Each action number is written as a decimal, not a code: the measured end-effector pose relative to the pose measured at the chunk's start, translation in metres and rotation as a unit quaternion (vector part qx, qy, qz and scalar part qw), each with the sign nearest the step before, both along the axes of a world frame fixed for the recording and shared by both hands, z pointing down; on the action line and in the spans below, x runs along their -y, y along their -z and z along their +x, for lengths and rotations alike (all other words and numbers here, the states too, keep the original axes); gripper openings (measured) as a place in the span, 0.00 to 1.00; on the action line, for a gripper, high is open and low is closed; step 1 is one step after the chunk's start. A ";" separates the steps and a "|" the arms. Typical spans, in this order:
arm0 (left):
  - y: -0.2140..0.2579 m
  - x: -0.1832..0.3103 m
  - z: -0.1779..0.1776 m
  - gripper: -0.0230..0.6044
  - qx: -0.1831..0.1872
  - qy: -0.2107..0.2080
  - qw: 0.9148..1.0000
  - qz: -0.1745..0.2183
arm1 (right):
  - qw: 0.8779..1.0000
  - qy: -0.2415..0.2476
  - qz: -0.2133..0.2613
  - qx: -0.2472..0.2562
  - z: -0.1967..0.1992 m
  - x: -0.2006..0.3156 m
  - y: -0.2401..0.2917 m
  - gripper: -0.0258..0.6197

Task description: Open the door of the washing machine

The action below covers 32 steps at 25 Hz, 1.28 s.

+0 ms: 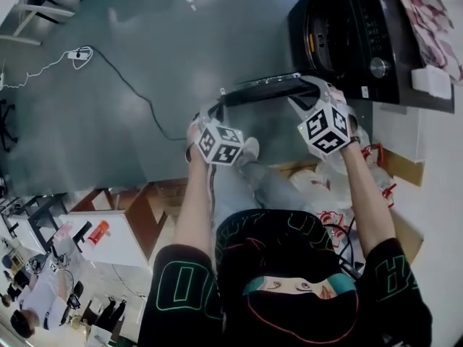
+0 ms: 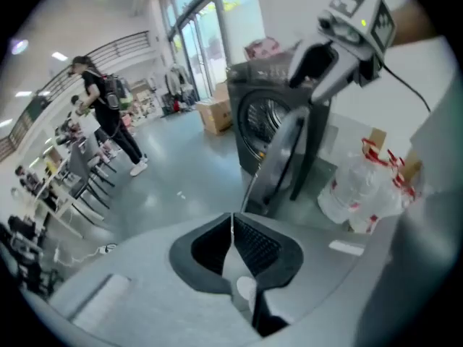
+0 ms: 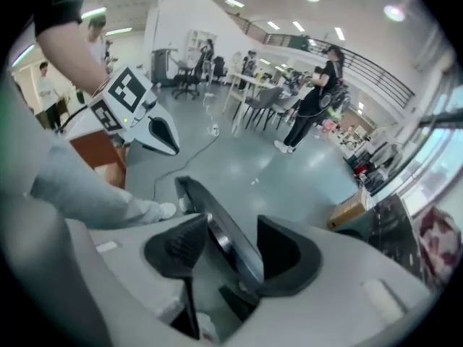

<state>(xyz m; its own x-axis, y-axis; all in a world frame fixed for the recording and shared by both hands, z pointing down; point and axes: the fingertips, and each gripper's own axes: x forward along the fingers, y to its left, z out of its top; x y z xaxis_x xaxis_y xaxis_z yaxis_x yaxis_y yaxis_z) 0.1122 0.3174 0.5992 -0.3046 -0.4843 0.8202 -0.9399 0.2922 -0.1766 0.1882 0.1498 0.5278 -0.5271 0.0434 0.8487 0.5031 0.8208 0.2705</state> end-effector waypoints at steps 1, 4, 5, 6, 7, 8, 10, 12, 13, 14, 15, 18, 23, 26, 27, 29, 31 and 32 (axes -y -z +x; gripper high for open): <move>0.019 -0.002 -0.009 0.06 0.002 0.029 0.999 0.029 | 0.999 -0.021 -0.031 0.023 -0.007 -0.004 0.011 0.38; 0.085 0.003 -0.030 0.05 -0.007 0.105 0.986 0.130 | 0.982 -0.082 -0.137 0.099 -0.031 -0.013 0.051 0.26; 0.110 0.006 -0.036 0.05 -0.010 0.128 0.977 0.170 | 0.973 -0.100 -0.168 0.124 -0.038 -0.015 0.067 0.23; 0.137 0.009 -0.041 0.05 -0.010 0.148 0.967 0.209 | 0.963 -0.116 -0.195 0.148 -0.044 -0.017 0.083 0.18; 0.163 0.011 -0.046 0.05 -0.007 0.164 0.955 0.245 | 0.952 -0.129 -0.218 0.172 -0.051 -0.018 0.101 0.15; 0.190 0.014 -0.051 0.05 0.000 0.177 0.944 0.278 | 0.941 -0.140 -0.237 0.197 -0.057 -0.019 0.120 0.11; 0.240 0.018 -0.059 0.05 0.027 0.193 0.927 0.321 | 0.918 -0.152 -0.272 0.246 -0.067 -0.020 0.158 0.05; 0.280 0.016 -0.062 0.05 0.063 0.213 0.912 0.344 | 0.893 -0.161 -0.301 0.293 -0.071 -0.019 0.196 0.04; 0.297 0.014 -0.062 0.05 0.080 0.225 0.905 0.353 | 0.882 -0.169 -0.307 0.315 -0.073 -0.015 0.214 0.04; 0.310 0.013 -0.060 0.05 0.093 0.236 0.897 0.362 | 0.872 -0.181 -0.306 0.337 -0.073 -0.009 0.230 0.04; 0.319 0.012 -0.056 0.05 0.099 0.244 0.891 0.371 | 0.863 -0.197 -0.302 0.354 -0.072 -0.002 0.243 0.04; 0.330 0.012 -0.037 0.05 0.091 0.234 0.888 0.386 | 0.840 -0.248 -0.296 0.381 -0.055 0.012 0.267 0.04; 0.367 0.007 -0.032 0.05 0.128 0.221 0.885 0.390 | 0.831 -0.274 -0.291 0.386 -0.027 0.026 0.280 0.04; 0.385 0.006 -0.040 0.05 0.173 0.220 0.880 0.384 | 0.825 -0.276 -0.289 0.400 -0.021 0.032 0.295 0.04; 0.389 0.007 -0.042 0.05 0.184 0.219 0.879 0.382 | 0.824 -0.265 -0.287 0.409 -0.022 0.029 0.303 0.04; 0.394 0.012 -0.042 0.05 0.191 0.212 0.879 0.382 | 0.827 -0.243 -0.279 0.424 -0.023 0.022 0.315 0.04; 0.398 0.022 -0.035 0.05 0.190 0.200 0.878 0.392 | 0.831 -0.231 -0.267 0.430 -0.020 0.019 0.319 0.04; 0.400 0.027 -0.030 0.05 0.190 0.194 0.877 0.396 | 0.833 -0.231 -0.260 0.431 -0.016 0.021 0.320 0.04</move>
<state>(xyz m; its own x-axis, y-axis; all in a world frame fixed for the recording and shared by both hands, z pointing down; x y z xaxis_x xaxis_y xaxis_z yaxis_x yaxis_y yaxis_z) 0.0818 0.2905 0.1989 -0.7511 -0.6556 0.0777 -0.6598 0.7496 -0.0525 0.1718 0.1288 0.2081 -0.9931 -0.0894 0.0764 -0.0958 0.9917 -0.0852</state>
